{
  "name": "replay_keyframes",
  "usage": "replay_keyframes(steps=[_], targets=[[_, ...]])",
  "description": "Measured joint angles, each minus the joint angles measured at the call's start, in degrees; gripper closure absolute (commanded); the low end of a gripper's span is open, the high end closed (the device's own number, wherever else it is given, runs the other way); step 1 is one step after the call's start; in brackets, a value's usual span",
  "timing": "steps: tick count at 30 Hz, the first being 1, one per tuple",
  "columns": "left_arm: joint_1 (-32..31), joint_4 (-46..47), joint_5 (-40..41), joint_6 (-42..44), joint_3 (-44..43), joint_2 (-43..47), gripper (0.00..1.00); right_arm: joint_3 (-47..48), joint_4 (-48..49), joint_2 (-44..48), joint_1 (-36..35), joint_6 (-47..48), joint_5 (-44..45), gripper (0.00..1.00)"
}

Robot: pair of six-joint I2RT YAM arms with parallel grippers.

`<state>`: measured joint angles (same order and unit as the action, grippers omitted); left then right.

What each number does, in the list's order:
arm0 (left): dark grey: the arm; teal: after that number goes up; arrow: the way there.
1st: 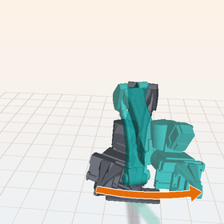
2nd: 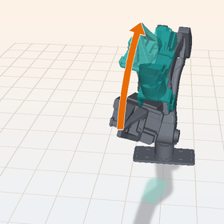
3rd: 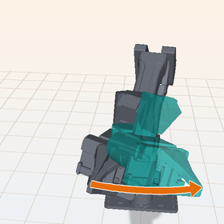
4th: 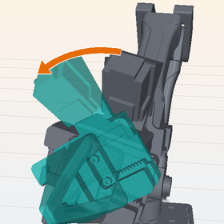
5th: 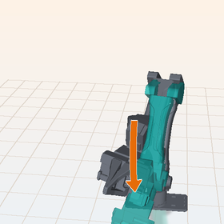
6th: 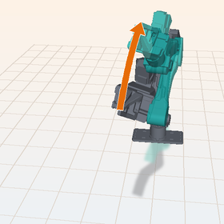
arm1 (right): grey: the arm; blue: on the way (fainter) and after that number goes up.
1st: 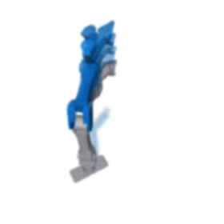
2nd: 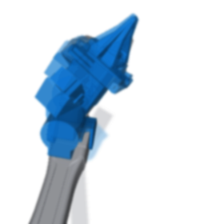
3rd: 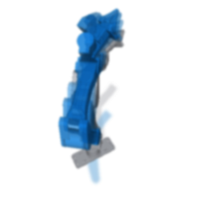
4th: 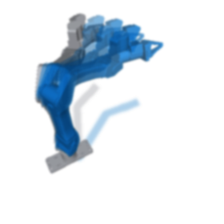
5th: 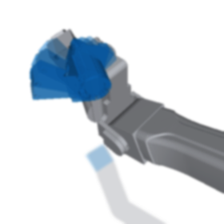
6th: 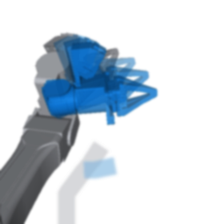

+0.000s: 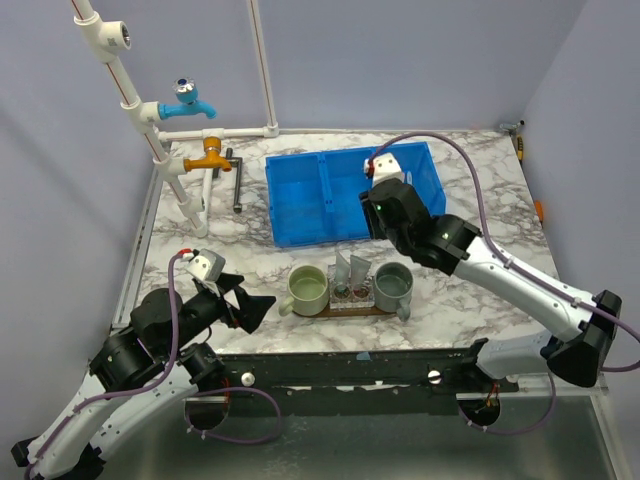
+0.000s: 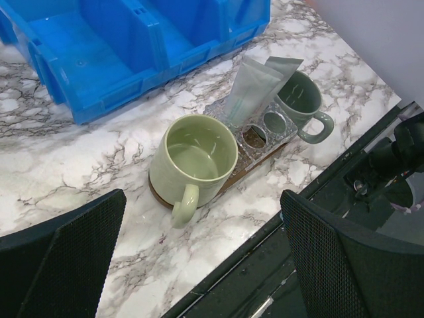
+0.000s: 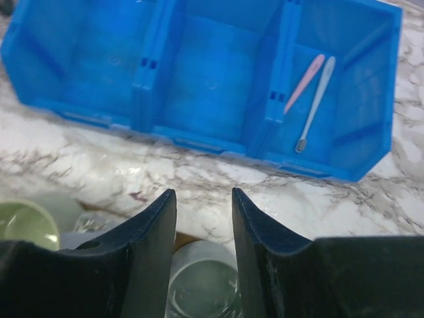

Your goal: Prepare toiletry sets of a toothbrush and toothpaste on the tray

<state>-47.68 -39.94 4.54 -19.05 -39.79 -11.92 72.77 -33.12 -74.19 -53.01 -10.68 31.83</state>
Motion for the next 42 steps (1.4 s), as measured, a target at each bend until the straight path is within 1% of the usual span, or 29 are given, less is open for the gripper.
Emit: replay_keyframes(steps=[5, 9, 16, 21, 25, 29, 36, 42], targets=[[0.0, 0.0, 0.0, 0.0, 0.0, 0.0, 0.01, 2.5, -0.3, -3.7, 8.0, 0.0, -0.8, 0.63], [0.0, 0.0, 0.1, 0.0, 0.0, 0.0, 0.01, 3.9, -0.4, -5.9, 13.5, 0.2, -2.2, 0.64], [0.0, 0.0, 1.0, 0.0, 0.0, 0.0, 0.01, 6.0, 0.2, -11.3, 23.4, -0.1, -7.1, 0.66], [0.0, 0.0, 1.5, 0.0, 0.0, -0.2, 0.01, 8.5, 0.6, -17.3, 29.0, -2.6, -12.4, 0.68], [0.0, 0.0, 1.8, 0.0, 0.0, -0.3, 0.01, 9.7, 1.4, -21.7, 31.8, -4.5, -15.9, 0.68], [0.0, 0.0, 2.3, 0.0, 0.0, -0.3, 0.01, 11.8, 2.1, -26.7, 33.3, -5.4, -16.8, 0.68], [0.0, 0.0, 2.7, 0.0, 0.0, -0.3, 0.01, 17.5, 2.4, -36.1, 34.0, -6.5, -17.7, 0.67], [0.0, 0.0, 3.2, -0.2, 0.0, -0.2, 0.01, 22.3, 2.4, -42.0, 34.2, -7.2, -17.6, 0.66]])
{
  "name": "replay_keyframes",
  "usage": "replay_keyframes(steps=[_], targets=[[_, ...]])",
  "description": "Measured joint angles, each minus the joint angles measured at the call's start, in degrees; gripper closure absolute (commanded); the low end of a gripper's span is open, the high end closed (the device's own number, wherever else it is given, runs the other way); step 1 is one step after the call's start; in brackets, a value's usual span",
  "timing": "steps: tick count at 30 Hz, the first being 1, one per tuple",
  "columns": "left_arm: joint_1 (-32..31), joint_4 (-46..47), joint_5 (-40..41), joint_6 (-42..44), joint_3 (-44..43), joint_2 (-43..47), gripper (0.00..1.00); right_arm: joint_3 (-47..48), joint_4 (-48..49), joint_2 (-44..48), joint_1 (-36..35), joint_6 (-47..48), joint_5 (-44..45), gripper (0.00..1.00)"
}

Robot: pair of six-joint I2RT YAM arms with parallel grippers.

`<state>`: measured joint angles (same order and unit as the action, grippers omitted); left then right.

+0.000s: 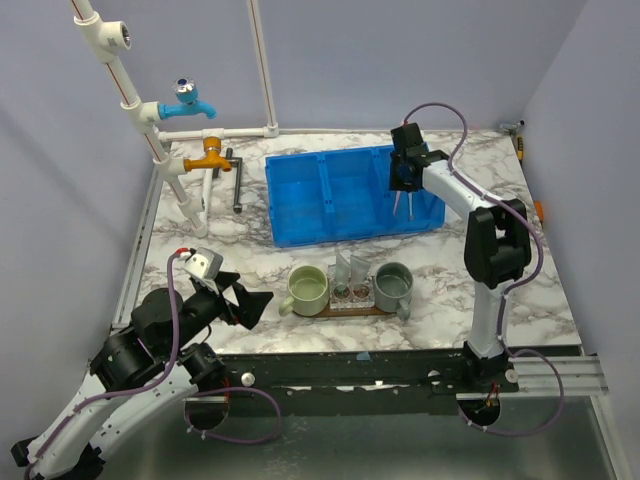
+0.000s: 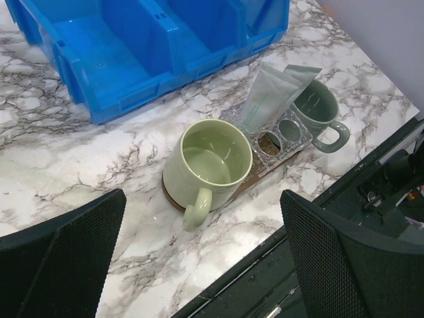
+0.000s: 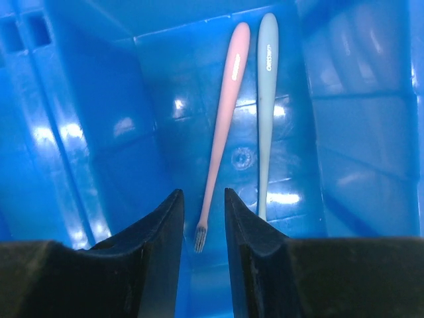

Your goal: Prepare toiletry sets of a toothbrush and toothpaste on the tray

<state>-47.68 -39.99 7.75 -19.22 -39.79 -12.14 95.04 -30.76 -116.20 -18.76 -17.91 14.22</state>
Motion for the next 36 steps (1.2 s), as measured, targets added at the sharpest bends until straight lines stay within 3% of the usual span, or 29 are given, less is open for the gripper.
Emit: replay_keyframes(steps=[30, 36], targets=[[0.0, 0.0, 0.6, -0.1, 0.0, -0.2, 0.01, 1.4, 1.0, -9.4, 1.3, -2.1, 0.2, 0.66], [0.0, 0.0, 0.7, -0.1, 0.0, -0.2, 0.01, 1.4, 1.5, -9.6, 1.4, -2.0, -0.1, 0.82]])
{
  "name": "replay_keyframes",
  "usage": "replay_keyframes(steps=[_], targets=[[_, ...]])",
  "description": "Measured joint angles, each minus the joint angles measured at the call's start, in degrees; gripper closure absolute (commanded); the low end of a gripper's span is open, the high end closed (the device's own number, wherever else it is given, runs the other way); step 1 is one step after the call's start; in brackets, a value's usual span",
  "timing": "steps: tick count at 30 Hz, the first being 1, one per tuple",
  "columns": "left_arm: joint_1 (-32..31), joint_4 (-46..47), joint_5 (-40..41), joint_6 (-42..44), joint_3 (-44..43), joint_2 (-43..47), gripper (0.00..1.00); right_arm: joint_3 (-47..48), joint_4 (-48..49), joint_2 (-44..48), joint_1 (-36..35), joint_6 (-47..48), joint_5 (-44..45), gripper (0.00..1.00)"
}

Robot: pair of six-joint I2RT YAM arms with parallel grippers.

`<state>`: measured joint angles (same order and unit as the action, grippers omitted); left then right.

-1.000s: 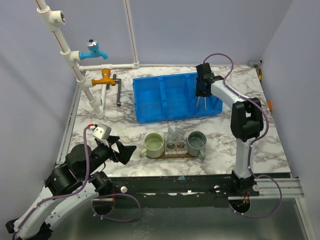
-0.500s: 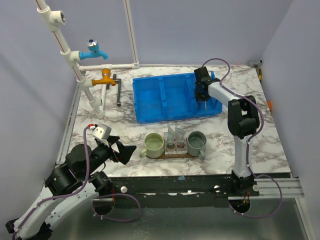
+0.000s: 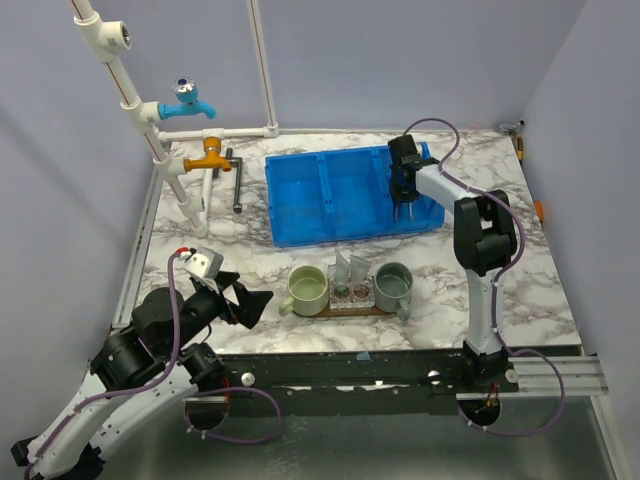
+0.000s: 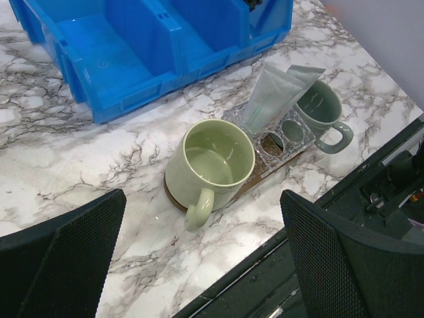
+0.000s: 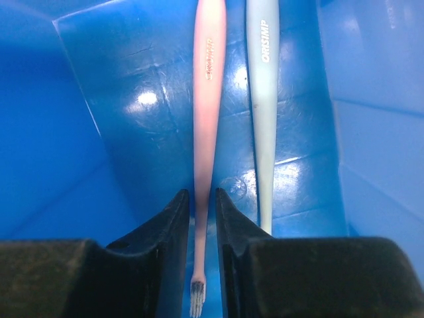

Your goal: Prepare toiletry sets of a toothbrush and toothpaste on the tray

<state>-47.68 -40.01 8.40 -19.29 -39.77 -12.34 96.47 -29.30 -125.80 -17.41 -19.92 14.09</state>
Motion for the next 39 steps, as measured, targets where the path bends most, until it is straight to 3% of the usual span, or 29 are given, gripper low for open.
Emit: replay_keyframes(steps=[5, 21, 39], targets=[[0.0, 0.0, 0.0, 0.0, 0.0, -0.1, 0.01, 0.2, 0.3, -0.2, 0.0, 0.5, 0.0, 1.00], [0.0, 0.0, 0.0, 0.0, 0.0, -0.2, 0.01, 0.0, -0.2, 1.5, 0.0, 1.1, 0.0, 1.00], [0.0, 0.0, 0.0, 0.0, 0.0, -2.3, 0.01, -9.7, 1.3, 23.7, 0.0, 3.1, -3.5, 1.00]])
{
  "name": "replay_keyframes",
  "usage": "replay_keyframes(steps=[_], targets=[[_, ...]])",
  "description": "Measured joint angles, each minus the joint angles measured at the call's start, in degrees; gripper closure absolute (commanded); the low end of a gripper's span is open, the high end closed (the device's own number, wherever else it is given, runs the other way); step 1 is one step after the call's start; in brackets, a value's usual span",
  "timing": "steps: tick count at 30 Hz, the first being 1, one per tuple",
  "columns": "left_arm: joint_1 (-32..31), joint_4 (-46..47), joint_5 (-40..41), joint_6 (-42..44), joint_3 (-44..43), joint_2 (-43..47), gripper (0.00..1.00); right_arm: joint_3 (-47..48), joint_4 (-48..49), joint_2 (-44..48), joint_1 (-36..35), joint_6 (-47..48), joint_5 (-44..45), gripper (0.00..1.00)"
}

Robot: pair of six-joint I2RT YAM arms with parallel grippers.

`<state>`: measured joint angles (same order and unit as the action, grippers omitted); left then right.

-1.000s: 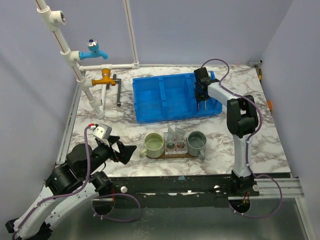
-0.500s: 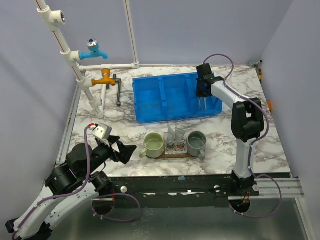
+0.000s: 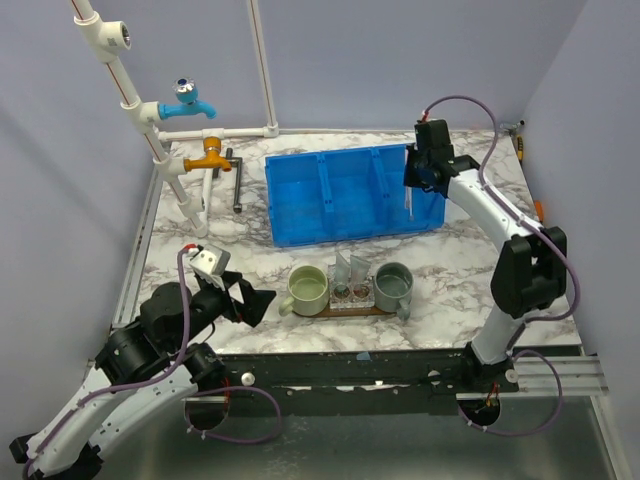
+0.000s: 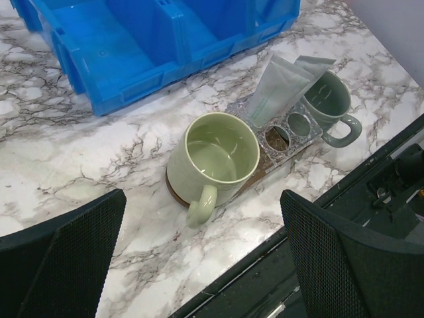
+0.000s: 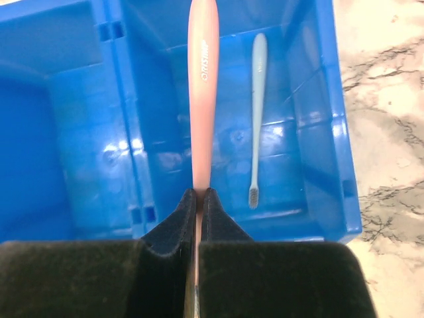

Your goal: Prepare toiletry sets of a toothbrush and toothpaste on the tray

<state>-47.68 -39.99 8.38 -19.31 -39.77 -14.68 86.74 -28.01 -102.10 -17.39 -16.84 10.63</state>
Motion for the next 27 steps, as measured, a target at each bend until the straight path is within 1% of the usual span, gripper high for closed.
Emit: replay_keyframes(steps=[3, 6, 13, 21, 27], targets=[[0.0, 0.0, 0.0, 0.0, 0.0, -0.3, 0.01, -2.8, 0.1, 4.1, 0.0, 0.5, -3.2, 1.00], [0.0, 0.0, 0.0, -0.1, 0.0, -0.3, 0.01, -6.0, 0.2, 9.6, 0.0, 1.2, -8.1, 1.00], [0.0, 0.0, -0.8, -0.1, -0.5, -2.6, 0.01, -10.3, 0.0, 21.1, -0.2, 4.0, -23.1, 1.00], [0.0, 0.2, -3.8, -0.1, -2.9, -4.8, 0.01, -13.4, -1.3, 26.4, -3.3, 7.4, -41.4, 1.00], [0.0, 1.2, -7.3, -0.4, -5.6, -5.6, 0.01, -13.6, -3.1, 27.8, -8.7, 9.8, -51.6, 1.00]])
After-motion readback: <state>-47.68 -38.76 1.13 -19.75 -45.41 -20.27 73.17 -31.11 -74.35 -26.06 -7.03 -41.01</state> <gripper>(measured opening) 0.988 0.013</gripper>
